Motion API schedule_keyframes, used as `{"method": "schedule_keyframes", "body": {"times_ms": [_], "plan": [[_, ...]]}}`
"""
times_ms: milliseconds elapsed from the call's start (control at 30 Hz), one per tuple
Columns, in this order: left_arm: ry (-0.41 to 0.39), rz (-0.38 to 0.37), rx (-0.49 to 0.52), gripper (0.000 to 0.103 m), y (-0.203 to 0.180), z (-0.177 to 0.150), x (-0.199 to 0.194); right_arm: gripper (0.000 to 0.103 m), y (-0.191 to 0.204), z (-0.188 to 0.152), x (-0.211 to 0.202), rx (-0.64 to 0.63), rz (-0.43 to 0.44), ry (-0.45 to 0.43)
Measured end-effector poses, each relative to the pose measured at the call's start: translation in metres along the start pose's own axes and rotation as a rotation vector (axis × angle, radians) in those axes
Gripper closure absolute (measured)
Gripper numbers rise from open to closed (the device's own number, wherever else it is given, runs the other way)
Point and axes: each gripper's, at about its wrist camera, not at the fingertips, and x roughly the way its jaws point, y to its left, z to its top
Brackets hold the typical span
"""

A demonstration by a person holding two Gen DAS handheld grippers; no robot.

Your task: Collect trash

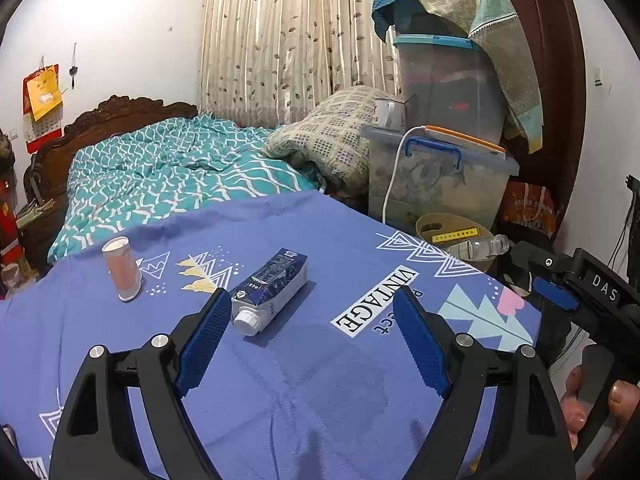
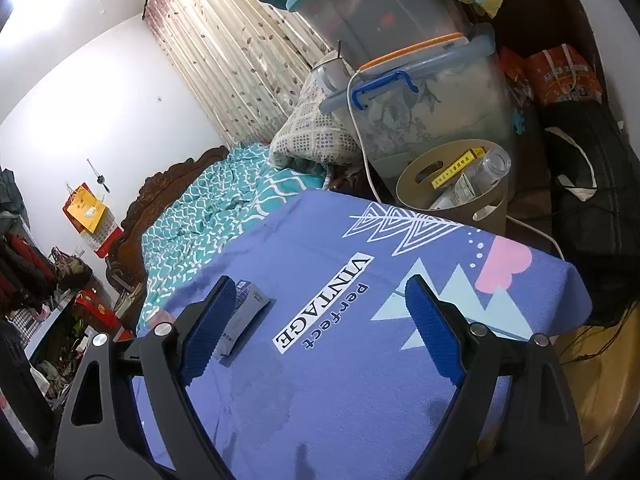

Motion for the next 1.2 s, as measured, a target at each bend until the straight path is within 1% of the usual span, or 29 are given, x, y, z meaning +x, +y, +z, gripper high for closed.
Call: {"method": "schedule_keyframes", "body": {"times_ms": [367,467,600,700,800,833,867,900,933,967,1033,1100,1200], "plan": [[0.007,0.006,-0.006,0.024,0.004,-0.002,0.003,0.017,0.006,-0.006,0.007,-0.018,0.006,0.028],[0.013,0.009,-0.014,0.024,0.007,-0.003,0.004,0.017,0.005,-0.006,0.007,-0.015,0.002,0.021],[0.018,0.024,-0.024,0.024,0.016,-0.004,0.007,0.017,0.003,-0.006,0.011,-0.013,-0.001,0.030],[0.031,0.041,-0.047,0.024,0.031,-0.001,0.012,0.017,0.002,-0.007,0.017,-0.012,0.001,0.043],[0.036,0.130,-0.063,0.024,0.063,0.006,0.021,0.017,0.001,-0.007,0.025,-0.015,0.004,0.054],[0.036,0.187,-0.081,0.020,0.084,0.009,0.026,0.017,0.001,-0.007,0.027,-0.017,0.003,0.055],[0.036,0.221,-0.097,0.012,0.099,0.011,0.029,0.017,0.000,-0.007,0.030,-0.018,0.003,0.058],[0.040,0.257,-0.115,0.009,0.115,0.013,0.036,0.017,0.000,-0.007,0.034,-0.018,0.003,0.064],[0.060,0.303,-0.138,0.009,0.140,0.016,0.049,0.017,-0.001,-0.007,0.038,-0.017,0.004,0.072],[0.082,0.327,-0.153,0.009,0.157,0.017,0.059,0.017,-0.001,-0.007,0.042,-0.014,0.006,0.081],[0.134,0.365,-0.199,0.009,0.193,0.018,0.084,0.017,-0.001,-0.006,0.053,-0.012,0.013,0.100],[0.199,0.366,-0.256,0.009,0.229,0.017,0.117,0.017,0.004,-0.003,0.066,-0.030,0.030,0.130],[0.275,0.385,-0.287,0.009,0.259,0.012,0.154,0.015,0.021,0.001,0.094,-0.078,0.073,0.209]]}}
